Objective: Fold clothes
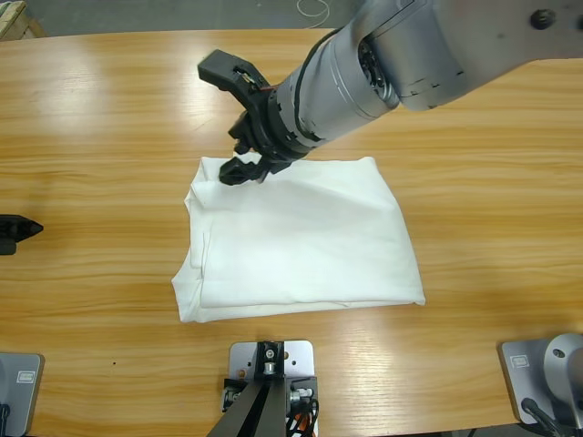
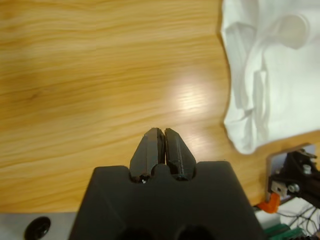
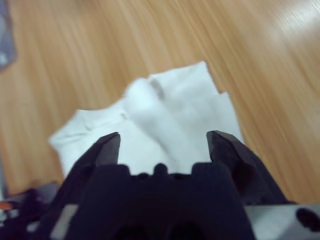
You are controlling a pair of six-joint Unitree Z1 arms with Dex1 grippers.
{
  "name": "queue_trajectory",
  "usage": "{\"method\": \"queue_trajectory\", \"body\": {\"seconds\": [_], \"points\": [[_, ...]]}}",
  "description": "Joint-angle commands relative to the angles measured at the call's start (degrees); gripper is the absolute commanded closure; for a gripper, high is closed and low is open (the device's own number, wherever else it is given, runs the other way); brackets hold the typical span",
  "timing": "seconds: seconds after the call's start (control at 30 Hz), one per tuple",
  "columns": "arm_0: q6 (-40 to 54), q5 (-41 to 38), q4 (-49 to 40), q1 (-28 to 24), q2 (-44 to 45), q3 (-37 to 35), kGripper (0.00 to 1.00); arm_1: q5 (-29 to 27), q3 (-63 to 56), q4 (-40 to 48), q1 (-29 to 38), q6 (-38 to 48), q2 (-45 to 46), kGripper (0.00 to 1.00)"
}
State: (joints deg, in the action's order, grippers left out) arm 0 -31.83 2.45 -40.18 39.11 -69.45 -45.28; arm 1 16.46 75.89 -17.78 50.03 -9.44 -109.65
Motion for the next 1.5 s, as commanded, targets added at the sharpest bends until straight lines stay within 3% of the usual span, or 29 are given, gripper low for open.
{"method": "queue_trajectory", "body": {"seconds": [0.03, 0.1, 0.17, 0.2, 0.23, 0.27, 0.3, 0.33, 0.4, 0.63, 0.8, 0.93, 1.03, 1.2, 1.27, 1.4, 1.5], "points": [[1.56, -0.46, 9.76, 20.92, -16.19, -9.11, 1.0, 3.5, 2.77, -4.45, -7.03, -7.63, -6.4, 0.52], [2.23, 0.73, 13.12, 28.04, -22.13, -12.74, 1.0, 5.06, 2.93, -5.3, -7.58, -8.09, -6.61, 0.53], [4.13, 0.52, 13.51, 32.79, -26.8, -16.29, 1.0, 7.38, 2.93, -5.61, -7.52, -8.21, -6.74, 0.673], [5.46, 0.45, 13.28, 34.95, -28.61, -17.63, 0.923, 8.42, 2.82, -5.88, -7.44, -8.28, -6.84, 0.693], [6.82, 0.5, 12.58, 36.94, -29.9, -18.7, 0.572, 9.24, 2.72, -6.25, -7.4, -8.82, -6.91, 0.817], [8.1, 0.54, 11.56, 38.66, -30.9, -19.53, 0.324, 10.02, 2.68, -6.97, -7.4, -9.83, -6.97, 0.962], [8.92, 0.54, 10.64, 39.98, -31.62, -20.02, 0.156, 10.58, 2.68, -7.39, -7.68, -10.49, -6.79, 1.0], [9.49, 0.54, 9.69, 40.89, -32.08, -20.5, 0.072, 11.18, 2.72, -8.0, -8.68, -10.67, -6.49, 1.0], [9.77, 0.54, 9.04, 41.65, -32.85, -20.79, 0.005, 11.26, 2.91, -11.71, -11.51, -10.42, -5.79, 1.0], [6.43, 3.95, 8.31, 41.26, -35.89, -19.48, 0.0, 10.19, -8.18, -11.71, -26.42, -6.42, 2.19, 1.0], [0.4, 4.39, 8.62, 37.29, -37.09, -18.97, 0.0, 13.41, -16.99, -6.76, -28.35, -3.25, 4.21, 1.0], [-2.24, 4.58, 8.66, 30.61, -36.65, -18.88, 0.009, 17.94, -17.75, -5.31, -29.44, -2.44, 3.37, 1.0], [-1.69, 3.83, 10.05, 28.41, -37.77, -19.05, 0.016, 19.54, -17.11, -4.98, -30.5, -2.39, 2.49, 1.0], [-0.02, 0.38, 11.58, 29.36, -40.02, -18.54, 0.103, 20.02, -17.32, -4.98, -30.78, -2.16, 0.03, 1.0], [0.43, 0.35, 12.28, 29.97, -40.44, -18.63, 0.186, 20.02, -17.38, -4.96, -30.78, -2.18, -1.17, 1.0], [0.73, 0.17, 14.55, 31.06, -41.29, -16.59, 0.195, 20.11, -17.09, -4.89, -30.78, -2.16, -3.77, 1.0], [0.36, 0.1, 15.62, 31.31, -41.96, -14.01, 0.344, 20.44, -17.01, -4.73, -30.78, -2.16, -5.47, 1.0]]}}
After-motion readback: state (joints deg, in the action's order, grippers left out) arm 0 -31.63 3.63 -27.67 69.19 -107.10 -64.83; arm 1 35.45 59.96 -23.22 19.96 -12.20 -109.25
